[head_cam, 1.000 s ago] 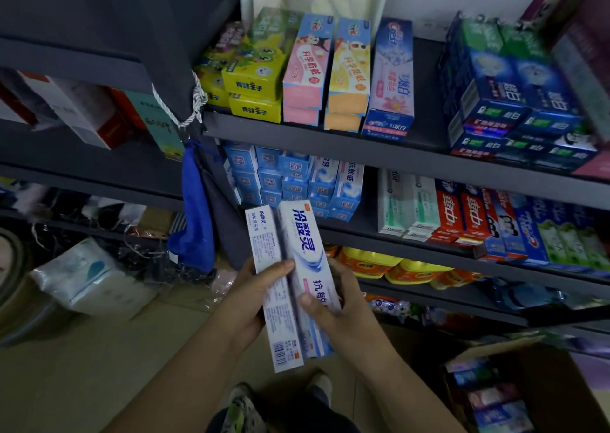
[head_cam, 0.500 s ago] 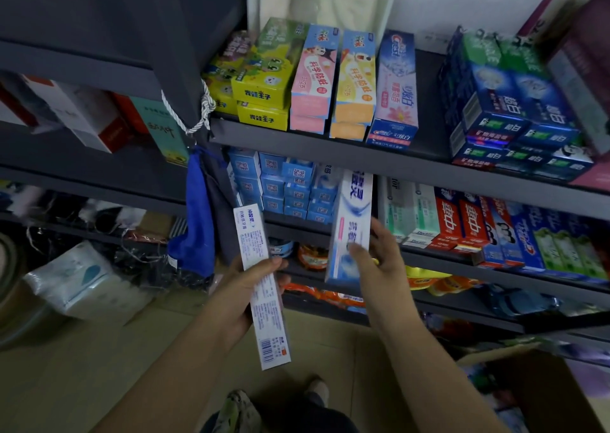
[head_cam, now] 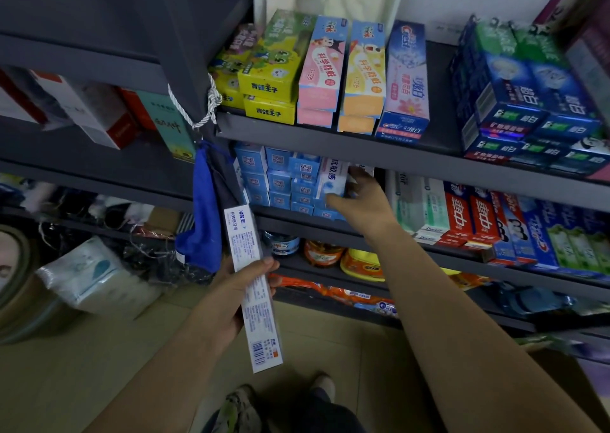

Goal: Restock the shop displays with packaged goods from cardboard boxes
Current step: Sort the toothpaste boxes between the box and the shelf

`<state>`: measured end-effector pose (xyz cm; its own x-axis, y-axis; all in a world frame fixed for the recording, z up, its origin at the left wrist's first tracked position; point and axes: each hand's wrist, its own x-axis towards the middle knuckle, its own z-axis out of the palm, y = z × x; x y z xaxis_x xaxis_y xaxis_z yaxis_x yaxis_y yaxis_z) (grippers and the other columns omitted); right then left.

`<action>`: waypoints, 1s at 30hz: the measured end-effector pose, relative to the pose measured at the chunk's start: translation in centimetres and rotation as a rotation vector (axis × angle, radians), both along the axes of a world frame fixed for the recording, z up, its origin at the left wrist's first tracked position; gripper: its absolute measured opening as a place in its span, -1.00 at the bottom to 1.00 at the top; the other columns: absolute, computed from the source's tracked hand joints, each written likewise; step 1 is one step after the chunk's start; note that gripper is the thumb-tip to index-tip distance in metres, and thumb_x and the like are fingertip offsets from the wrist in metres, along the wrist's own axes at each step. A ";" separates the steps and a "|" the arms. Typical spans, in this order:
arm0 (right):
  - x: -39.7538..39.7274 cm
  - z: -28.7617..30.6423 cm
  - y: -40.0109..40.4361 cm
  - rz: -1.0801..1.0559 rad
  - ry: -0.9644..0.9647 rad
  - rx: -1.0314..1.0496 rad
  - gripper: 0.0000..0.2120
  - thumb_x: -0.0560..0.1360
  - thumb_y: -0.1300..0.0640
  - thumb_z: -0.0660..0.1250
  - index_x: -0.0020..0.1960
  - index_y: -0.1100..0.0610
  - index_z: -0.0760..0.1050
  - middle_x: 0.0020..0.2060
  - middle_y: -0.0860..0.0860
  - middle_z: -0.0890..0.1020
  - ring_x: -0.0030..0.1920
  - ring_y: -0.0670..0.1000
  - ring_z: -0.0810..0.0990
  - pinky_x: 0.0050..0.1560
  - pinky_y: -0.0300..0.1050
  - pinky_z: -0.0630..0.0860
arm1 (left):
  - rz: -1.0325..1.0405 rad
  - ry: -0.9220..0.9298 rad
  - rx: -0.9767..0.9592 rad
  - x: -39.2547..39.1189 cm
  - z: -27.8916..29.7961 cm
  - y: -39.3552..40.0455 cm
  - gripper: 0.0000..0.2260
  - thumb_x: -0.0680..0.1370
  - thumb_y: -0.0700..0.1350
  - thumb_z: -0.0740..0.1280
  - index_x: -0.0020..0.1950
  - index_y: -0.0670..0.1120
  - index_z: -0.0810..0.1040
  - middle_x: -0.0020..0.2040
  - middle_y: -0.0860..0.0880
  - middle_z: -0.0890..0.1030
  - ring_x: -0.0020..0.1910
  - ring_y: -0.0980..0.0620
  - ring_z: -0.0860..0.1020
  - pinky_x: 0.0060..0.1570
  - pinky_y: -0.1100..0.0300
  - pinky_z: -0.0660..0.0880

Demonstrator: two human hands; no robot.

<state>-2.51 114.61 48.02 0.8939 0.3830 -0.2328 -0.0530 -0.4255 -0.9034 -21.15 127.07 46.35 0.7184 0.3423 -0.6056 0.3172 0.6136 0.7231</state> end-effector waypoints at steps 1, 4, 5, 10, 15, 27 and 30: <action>0.0 -0.2 -0.2 0.049 -0.029 -0.035 -0.56 0.38 0.18 0.51 0.19 0.03 0.43 0.02 -0.10 0.58 0.05 -0.10 0.57 0.19 -0.11 0.52 | -0.001 -0.001 0.004 -0.1 -0.1 0.1 -0.46 0.27 -0.15 0.45 0.24 -0.07 0.46 -0.14 -0.09 0.68 -0.21 -0.02 0.65 -0.09 0.10 0.52; 0.1 -1.0 -0.9 0.095 -0.134 -0.191 -0.30 0.39 0.07 0.51 0.44 0.12 0.29 0.32 0.01 0.42 0.35 0.01 0.34 0.39 -0.09 0.31 | -0.007 -0.006 0.011 -0.2 -0.2 0.1 -0.46 0.27 -0.15 0.44 0.25 -0.08 0.46 -0.15 -0.09 0.68 -0.21 -0.02 0.65 -0.09 0.09 0.52; 0.2 -1.3 -1.2 0.064 -0.164 -0.209 -0.29 0.41 0.03 0.50 0.46 0.12 0.28 0.38 0.02 0.38 0.41 0.04 0.28 0.43 -0.02 0.27 | -0.008 -0.008 0.012 -0.2 -0.2 0.1 -0.45 0.28 -0.14 0.44 0.26 -0.09 0.46 -0.16 -0.09 0.68 -0.21 -0.02 0.64 -0.09 0.09 0.52; 0.6 -2.4 -1.3 -0.118 -0.191 -0.120 -0.59 0.47 0.01 0.43 0.28 0.04 0.51 0.12 -0.11 0.57 0.34 0.08 0.40 0.35 0.10 0.38 | -0.003 0.007 0.014 -0.1 -0.7 0.1 -0.47 0.27 -0.15 0.45 0.24 -0.13 0.48 -0.16 -0.10 0.68 -0.23 -0.02 0.65 -0.09 0.09 0.53; 1.0 -3.2 -0.3 -0.187 -0.317 -0.225 -0.68 0.55 0.10 0.32 0.30 -0.01 0.52 0.16 0.03 0.55 0.28 0.17 0.38 0.36 0.18 0.29 | -0.014 0.014 0.015 0.0 -0.9 -0.1 -0.50 0.28 -0.15 0.44 0.21 -0.14 0.50 -0.18 -0.10 0.67 -0.22 -0.04 0.64 -0.04 0.07 0.53; -11.7 -2.1 -4.1 0.276 0.279 -0.163 -0.77 0.57 -0.18 0.16 0.10 -0.09 0.45 -0.04 -0.20 0.57 -0.02 -0.19 0.58 0.02 -0.23 0.55 | -0.105 0.001 -0.157 2.2 -0.5 -1.9 -0.56 0.39 0.11 0.35 0.20 -0.05 0.55 0.08 -0.11 0.67 0.09 -0.11 0.61 0.11 -0.05 0.50; -13.7 -2.4 -5.1 0.142 0.535 0.021 -0.74 0.47 -0.23 0.27 0.02 -0.09 0.53 -0.01 -0.09 0.68 0.00 -0.07 0.67 0.14 -0.08 0.57 | -0.085 -0.026 -0.203 2.7 -0.8 -2.6 -0.52 0.39 0.13 0.29 0.22 -0.09 0.55 0.02 -0.12 0.68 -0.04 -0.07 0.64 -0.03 0.00 0.53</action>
